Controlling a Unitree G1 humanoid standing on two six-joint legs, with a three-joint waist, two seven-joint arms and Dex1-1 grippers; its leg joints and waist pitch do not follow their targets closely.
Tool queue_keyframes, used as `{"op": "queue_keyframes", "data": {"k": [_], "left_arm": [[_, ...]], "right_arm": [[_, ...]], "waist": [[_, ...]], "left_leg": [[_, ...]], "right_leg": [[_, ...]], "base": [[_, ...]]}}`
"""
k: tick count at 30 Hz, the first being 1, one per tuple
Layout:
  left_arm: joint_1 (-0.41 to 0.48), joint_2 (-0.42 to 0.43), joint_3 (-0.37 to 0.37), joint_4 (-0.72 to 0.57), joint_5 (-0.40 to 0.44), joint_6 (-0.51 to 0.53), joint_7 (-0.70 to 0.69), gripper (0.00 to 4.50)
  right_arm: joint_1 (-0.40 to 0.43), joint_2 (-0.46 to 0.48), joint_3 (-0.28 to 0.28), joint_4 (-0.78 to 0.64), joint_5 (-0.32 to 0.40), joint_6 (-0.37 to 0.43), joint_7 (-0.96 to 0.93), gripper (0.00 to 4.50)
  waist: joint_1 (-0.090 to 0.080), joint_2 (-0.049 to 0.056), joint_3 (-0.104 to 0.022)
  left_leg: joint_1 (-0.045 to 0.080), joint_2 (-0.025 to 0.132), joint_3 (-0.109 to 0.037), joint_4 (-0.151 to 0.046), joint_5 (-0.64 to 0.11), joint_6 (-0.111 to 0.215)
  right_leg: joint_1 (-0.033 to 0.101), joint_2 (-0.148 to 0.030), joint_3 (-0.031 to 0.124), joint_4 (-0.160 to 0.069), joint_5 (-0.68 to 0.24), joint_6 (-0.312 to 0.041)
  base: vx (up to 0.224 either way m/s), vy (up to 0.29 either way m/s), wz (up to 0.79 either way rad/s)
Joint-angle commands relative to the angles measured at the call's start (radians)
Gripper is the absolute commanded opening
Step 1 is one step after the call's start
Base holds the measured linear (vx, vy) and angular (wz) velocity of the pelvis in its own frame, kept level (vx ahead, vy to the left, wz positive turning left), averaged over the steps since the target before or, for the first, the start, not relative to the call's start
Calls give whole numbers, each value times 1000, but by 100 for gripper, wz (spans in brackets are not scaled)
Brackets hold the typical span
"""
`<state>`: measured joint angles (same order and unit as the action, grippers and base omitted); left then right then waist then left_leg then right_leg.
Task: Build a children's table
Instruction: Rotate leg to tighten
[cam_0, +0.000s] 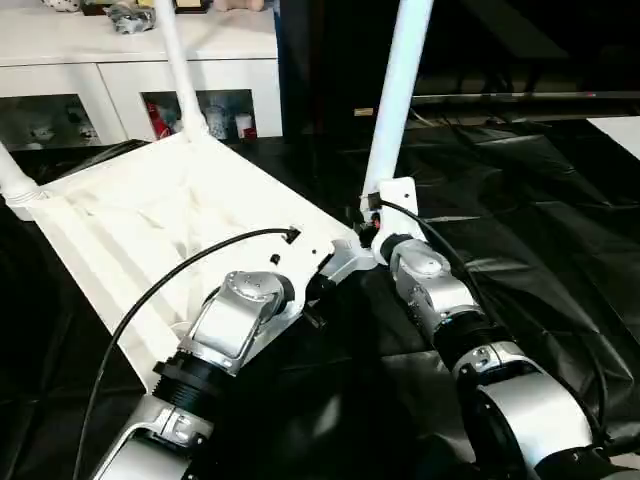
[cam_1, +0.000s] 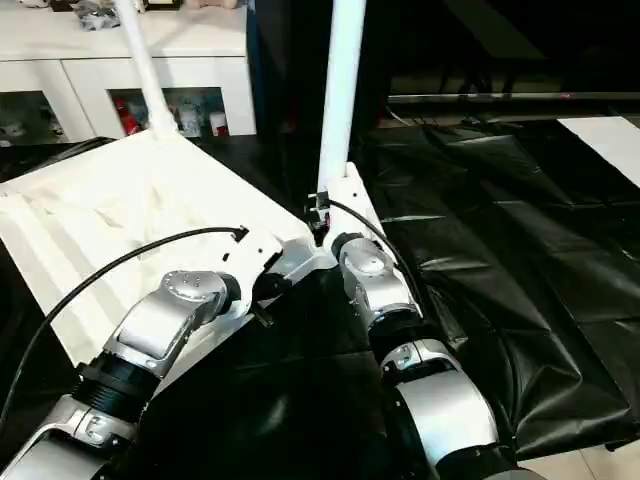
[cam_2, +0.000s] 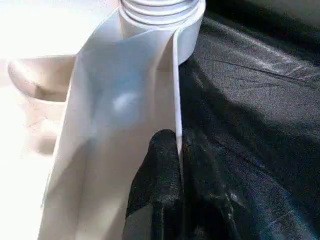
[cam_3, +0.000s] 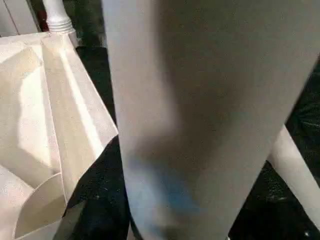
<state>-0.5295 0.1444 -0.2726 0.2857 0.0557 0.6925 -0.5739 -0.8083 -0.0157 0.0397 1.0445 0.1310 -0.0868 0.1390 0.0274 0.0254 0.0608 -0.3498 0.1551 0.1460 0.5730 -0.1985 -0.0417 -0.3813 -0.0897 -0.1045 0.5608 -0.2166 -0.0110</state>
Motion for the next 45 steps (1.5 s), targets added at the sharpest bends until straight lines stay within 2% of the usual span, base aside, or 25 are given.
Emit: {"op": "queue_keyframes", "data": {"k": [1,3,5,7,10,12,13,14,15,16,17,18,19,20,21,23,25,26,28,29,32,33,36,37,45], "left_arm": [[-28,13,-9,-54,-9,-21,-33,0],[-28,26,-18,-55,-6,-48,-49,0],[-24,42,-34,-60,0,-68,-66,0],[-16,58,-48,-73,3,-82,-87,0],[-3,73,-59,-100,-8,-89,-116,0],[8,86,-66,-122,-9,-87,-128,0],[25,111,-82,-150,-11,-102,-158,0],[30,120,-87,-159,-13,-106,-169,0],[39,135,-93,-173,-15,-114,-186,0],[39,135,-93,-173,-15,-114,-186,0],[49,150,-98,-187,-19,-120,-202,0],[62,167,-100,-209,-29,-122,-222,0],[71,176,-102,-220,-34,-132,-235,0],[79,184,-103,-231,-38,-141,-246,0],[96,199,-106,-254,-48,-156,-270,0],[144,242,-109,-312,-78,-187,-326,0],[152,250,-108,-321,-86,-195,-339,0],[160,258,-106,-329,-96,-203,-355,0],[166,267,-103,-336,-105,-216,-371,0],[179,299,-93,-342,-124,-252,-417,0],[186,321,-82,-344,-138,-264,-445,0],[186,328,-70,-337,-142,-264,-448,0],[183,334,-61,-327,-144,-274,-451,0],[181,339,-56,-318,-142,-282,-451,0],[168,359,-42,-284,-150,-313,-468,0]], "right_arm": [[57,-11,-18,123,-4,52,22,261],[50,-11,-15,115,-2,37,49,281],[45,-12,-15,102,5,24,83,306],[42,-16,-15,80,12,10,127,313],[48,-30,-22,35,20,-7,187,343],[66,-45,-16,-14,25,-10,237,358],[97,-69,-3,-87,37,-4,320,358],[109,-78,2,-113,40,-1,351,364],[137,-95,16,-170,51,15,405,388],[137,-95,16,-170,51,15,405,388],[167,-115,33,-232,63,34,459,395],[206,-143,54,-312,77,58,524,399],[226,-157,59,-353,89,72,551,408],[244,-170,64,-390,99,86,576,408],[278,-195,68,-463,122,115,620,408],[364,-271,89,-642,162,188,733,408],[378,-286,95,-670,168,200,752,408],[393,-303,104,-694,173,208,774,408],[408,-320,113,-721,177,219,799,408],[436,-361,145,-773,161,241,839,408],[450,-380,160,-805,152,257,852,408],[459,-392,170,-823,143,256,862,408],[475,-410,175,-863,142,280,873,408],[482,-417,176,-876,134,284,873,408],[501,-446,171,-876,113,291,864,408]], "waist": [[7,8,-43],[17,5,-45],[20,3,-45],[23,5,-49],[32,0,-62],[38,-5,-70],[45,-2,-76],[49,-2,-80],[54,-3,-83],[58,-4,-87],[64,-5,-93],[67,-11,-92],[76,-10,-89],[81,-9,-85],[79,-13,-84],[89,-12,-78],[91,-8,-71],[89,-11,-71],[87,-11,-63],[86,-15,-57],[83,-15,-52],[83,-20,-55],[85,-20,-56],[86,-24,-58],[85,-26,-66]], "left_leg": [[1,72,-35,-99,-536,-39],[7,72,-24,-94,-490,-25],[3,72,-21,-95,-460,-13],[1,75,-19,-95,-426,-11],[-3,76,-8,-86,-294,16],[-8,74,2,-75,-204,55],[-5,73,11,-64,-132,83],[-17,75,12,-57,-53,119],[-19,70,14,-43,14,156],[-15,71,16,-37,47,173],[-18,65,16,-27,111,207],[-21,64,17,-24,129,223],[-26,66,17,-20,125,242],[-29,70,16,-20,91,245],[-29,72,17,-22,71,238],[-24,80,16,-29,-2,195],[-21,83,15,-38,-62,158],[-21,83,16,-40,-84,143],[-17,80,16,-48,-188,81],[-14,79,15,-53,-231,59],[-6,79,12,-61,-290,18],[-6,78,13,-59,-282,15],[-10,79,12,-59,-253,20],[-13,78,12,-58,-237,22],[-20,75,13,-50,-173,41]], "right_leg": [[23,-87,60,-77,-389,-153],[19,-88,64,-77,-358,-174],[22,-87,64,-76,-379,-171],[24,-87,66,-71,-348,-175],[31,-82,68,-54,-187,-226],[34,-81,68,-41,-105,-251],[28,-80,69,-32,-26,-274],[37,-78,67,-15,70,-293],[33,-70,65,-2,163,-304],[30,-70,65,6,208,-312],[30,-68,64,16,275,-329],[30,-66,64,18,296,-332],[26,-70,66,20,298,-325],[25,-70,64,14,231,-310],[23,-70,64,10,187,-306],[22,-66,64,-1,35,-271],[18,-64,65,-10,-54,-252],[17,-63,66,-14,-83,-246],[13,-65,69,-28,-214,-211],[9,-66,70,-38,-283,-189],[9,-68,72,-50,-381,-149],[10,-70,74,-49,-378,-143],[11,-70,75,-44,-351,-144],[13,-69,74,-42,-336,-143],[21,-68,71,-27,-233,-176]], "base": [[0,0,0],[0,0,0],[0,0,0],[0,0,0],[0,0,0],[33,-15,4],[66,-31,8],[72,-34,4],[69,-30,1],[69,-30,1],[0,0,0],[0,0,0],[0,0,0],[0,0,0],[0,0,0],[0,0,0],[0,0,0],[0,0,0],[-53,7,3],[-51,1,6],[0,0,0],[0,0,0],[0,0,0],[0,0,0],[0,0,0]]}}
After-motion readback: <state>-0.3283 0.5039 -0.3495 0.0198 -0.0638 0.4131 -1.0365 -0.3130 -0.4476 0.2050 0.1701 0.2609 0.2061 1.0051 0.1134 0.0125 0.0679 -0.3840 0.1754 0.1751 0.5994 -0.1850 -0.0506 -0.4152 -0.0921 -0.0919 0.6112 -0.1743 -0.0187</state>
